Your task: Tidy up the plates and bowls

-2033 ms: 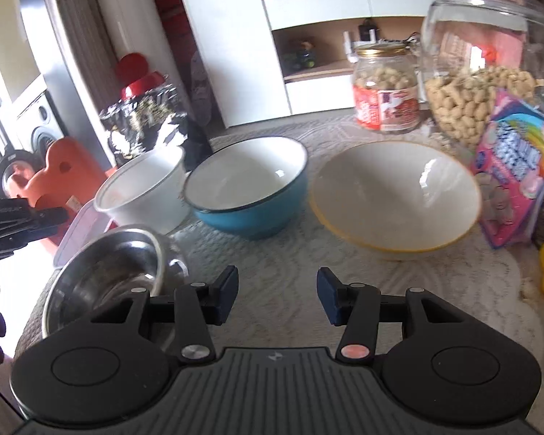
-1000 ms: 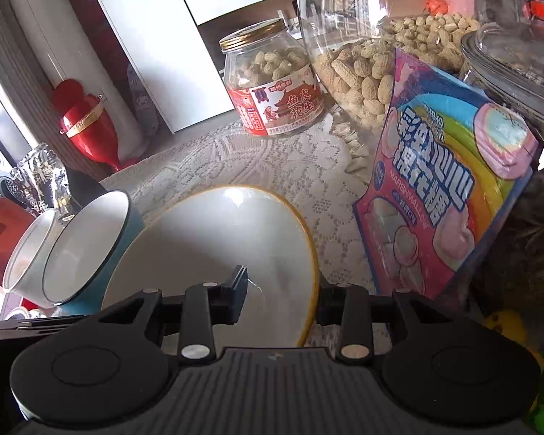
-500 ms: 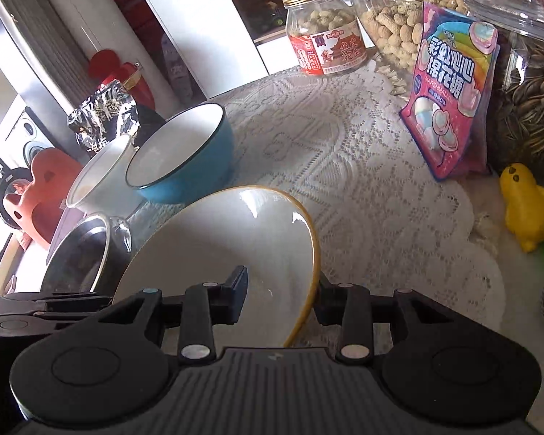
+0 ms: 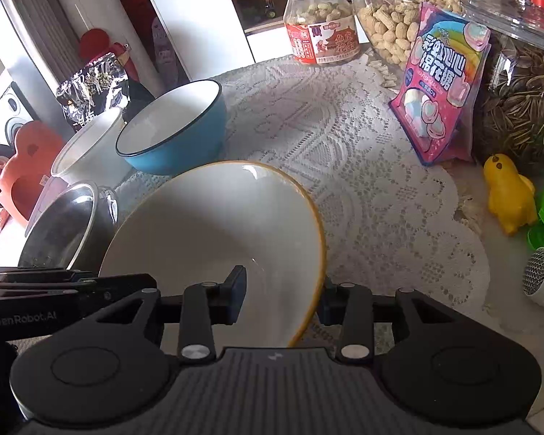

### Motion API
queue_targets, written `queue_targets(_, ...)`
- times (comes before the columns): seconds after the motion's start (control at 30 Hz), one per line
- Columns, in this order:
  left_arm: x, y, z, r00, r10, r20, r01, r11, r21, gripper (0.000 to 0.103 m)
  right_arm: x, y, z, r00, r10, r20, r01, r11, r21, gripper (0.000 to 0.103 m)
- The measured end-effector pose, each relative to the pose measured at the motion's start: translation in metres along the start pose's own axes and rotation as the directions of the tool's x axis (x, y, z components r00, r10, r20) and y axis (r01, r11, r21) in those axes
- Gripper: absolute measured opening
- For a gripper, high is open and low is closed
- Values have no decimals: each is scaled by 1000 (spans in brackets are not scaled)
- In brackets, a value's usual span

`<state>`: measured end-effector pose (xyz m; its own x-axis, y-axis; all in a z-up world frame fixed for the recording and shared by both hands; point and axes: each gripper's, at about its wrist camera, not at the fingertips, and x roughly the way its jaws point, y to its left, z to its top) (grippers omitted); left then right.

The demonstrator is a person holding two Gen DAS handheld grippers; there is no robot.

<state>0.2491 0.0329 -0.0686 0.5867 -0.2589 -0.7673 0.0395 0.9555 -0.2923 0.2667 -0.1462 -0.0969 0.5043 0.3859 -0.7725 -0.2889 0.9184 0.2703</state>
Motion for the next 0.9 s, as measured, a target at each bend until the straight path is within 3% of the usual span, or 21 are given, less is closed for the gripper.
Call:
queue_targets(0.13, -15, 4, 7, 999, 12, 51, -12, 1000, 7, 26, -3, 0, 6, 1000, -19, 12, 19, 1000, -15, 39)
queue_targets(0.27, -32, 25, 27, 992, 8, 125, 2, 997, -73, 26, -19, 3, 21, 993, -62, 106, 66, 997, -40, 39)
queue_targets(0.37, -35, 51, 58, 988, 24, 152, 2, 985, -172, 26, -30, 7, 37, 986, -69, 154, 77, 996, -50, 39)
queue_targets(0.43, -31, 63, 87, 990, 39, 138, -13, 982, -187, 26, -32, 12, 50, 985, -71, 160, 81, 995, -57, 39)
queue_targets(0.53, -27, 70, 119, 989, 68, 133, -51, 991, -124, 26, -29, 23, 70, 987, -76, 139, 85, 995, -60, 39)
queue_targets(0.6, -26, 79, 124, 987, 52, 150, -36, 994, -107, 26, -25, 32, 83, 991, -70, 118, 78, 995, -65, 39)
queue_targets(0.77, -4, 116, 120, 993, 33, 112, -10, 980, -200, 26, 4, 55, 116, 998, -50, 50, 52, 997, -54, 40)
queue_targets(0.9, 14, 132, 123, 995, 60, 80, -41, 974, -223, 26, 44, 73, 144, 998, -60, 9, 60, 997, -57, 40)
